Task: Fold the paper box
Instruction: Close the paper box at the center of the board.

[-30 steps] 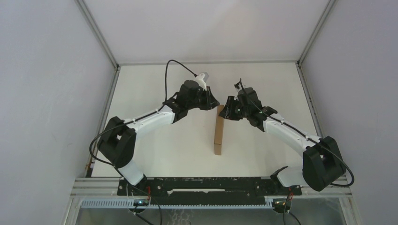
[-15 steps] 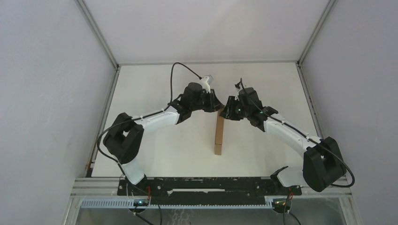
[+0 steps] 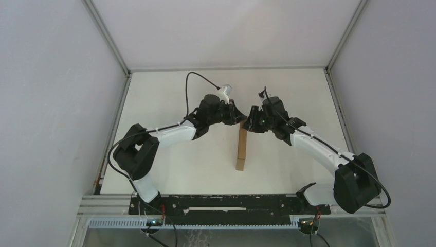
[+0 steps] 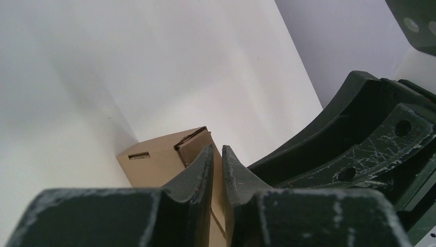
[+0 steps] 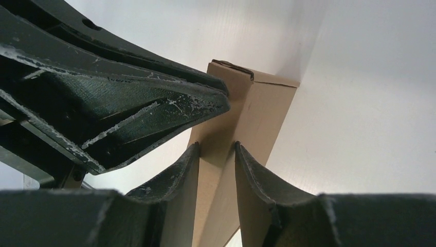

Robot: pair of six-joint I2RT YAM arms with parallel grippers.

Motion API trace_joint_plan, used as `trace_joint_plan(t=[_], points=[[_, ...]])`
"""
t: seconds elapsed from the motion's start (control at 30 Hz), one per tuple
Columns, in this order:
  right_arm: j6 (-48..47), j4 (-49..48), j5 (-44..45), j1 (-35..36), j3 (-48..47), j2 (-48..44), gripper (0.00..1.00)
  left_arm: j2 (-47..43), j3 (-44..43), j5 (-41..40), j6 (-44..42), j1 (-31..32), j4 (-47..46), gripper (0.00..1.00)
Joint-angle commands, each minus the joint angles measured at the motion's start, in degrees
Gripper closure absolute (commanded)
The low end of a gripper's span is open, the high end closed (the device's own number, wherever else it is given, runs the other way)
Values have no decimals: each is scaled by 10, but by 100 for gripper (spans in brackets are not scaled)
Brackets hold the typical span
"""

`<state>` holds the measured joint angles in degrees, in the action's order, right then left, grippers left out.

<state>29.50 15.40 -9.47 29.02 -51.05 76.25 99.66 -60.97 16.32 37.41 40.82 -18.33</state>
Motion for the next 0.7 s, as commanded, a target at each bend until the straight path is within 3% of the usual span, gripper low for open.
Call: trace_joint_plan(t=[0.0, 0.4, 0.57, 0.67], points=[[-39, 67, 26, 10, 5, -28, 61, -2, 23, -1, -6, 4, 27, 84], [-55, 140, 85, 60, -41, -70, 59, -2, 26, -5, -8, 4, 29, 84], [-61, 169, 133, 104, -52, -109, 67, -2, 29, -7, -9, 4, 30, 84], [-69, 195, 150, 139, -60, -118, 77, -3, 32, -8, -9, 5, 29, 84]])
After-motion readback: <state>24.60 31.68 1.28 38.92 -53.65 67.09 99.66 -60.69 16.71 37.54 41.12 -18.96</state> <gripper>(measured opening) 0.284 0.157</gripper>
